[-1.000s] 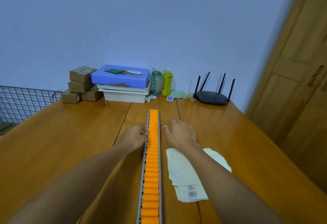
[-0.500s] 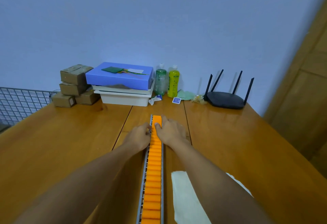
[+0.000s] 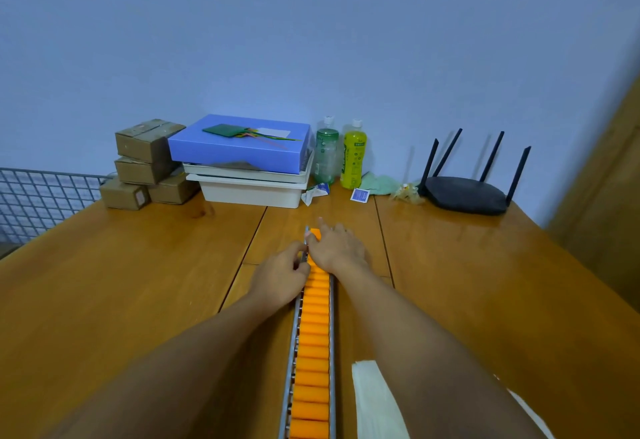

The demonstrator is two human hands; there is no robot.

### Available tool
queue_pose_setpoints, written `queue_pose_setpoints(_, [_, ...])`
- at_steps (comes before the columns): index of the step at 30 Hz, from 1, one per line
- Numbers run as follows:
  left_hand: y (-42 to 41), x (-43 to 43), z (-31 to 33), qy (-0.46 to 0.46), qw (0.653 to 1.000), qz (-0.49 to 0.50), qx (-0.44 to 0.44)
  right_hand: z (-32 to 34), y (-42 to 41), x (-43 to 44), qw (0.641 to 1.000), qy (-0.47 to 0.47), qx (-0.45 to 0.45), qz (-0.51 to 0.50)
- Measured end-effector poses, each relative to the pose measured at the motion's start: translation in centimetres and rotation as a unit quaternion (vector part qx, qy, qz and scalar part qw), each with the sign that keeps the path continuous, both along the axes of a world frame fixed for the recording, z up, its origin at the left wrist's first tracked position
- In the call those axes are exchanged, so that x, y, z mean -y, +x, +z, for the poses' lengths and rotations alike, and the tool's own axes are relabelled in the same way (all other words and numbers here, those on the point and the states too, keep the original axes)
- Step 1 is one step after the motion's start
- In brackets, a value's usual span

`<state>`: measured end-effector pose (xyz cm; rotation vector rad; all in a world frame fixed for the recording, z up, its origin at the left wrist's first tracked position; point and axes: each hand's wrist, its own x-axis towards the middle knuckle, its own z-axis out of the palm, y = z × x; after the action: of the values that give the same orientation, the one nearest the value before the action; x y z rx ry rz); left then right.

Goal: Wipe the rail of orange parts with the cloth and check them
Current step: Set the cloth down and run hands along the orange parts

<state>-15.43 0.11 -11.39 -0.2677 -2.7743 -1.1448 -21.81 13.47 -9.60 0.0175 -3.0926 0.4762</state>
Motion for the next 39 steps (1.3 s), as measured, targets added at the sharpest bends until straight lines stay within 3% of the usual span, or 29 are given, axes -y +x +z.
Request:
queue_pose_setpoints(8, [-0.2, 0.2, -0.4, 0.031, 0.999, 0.012, 0.004, 0.0, 0.4, -0.2, 1.000, -0.015, 0.004, -0.001])
queue_pose_setpoints(23, [1.2, 1.0, -0.8, 0.122, 0.992, 0.032, -0.003, 0.2, 5.2, -0.4, 0.999, 0.050, -0.013, -0.001])
queue_pose_setpoints(39, [5.3, 1.7, -0.7, 0.044, 0.998, 0.022, -0.025, 0.9, 10.0, -0.1, 0.995, 0.101, -0.016, 0.010])
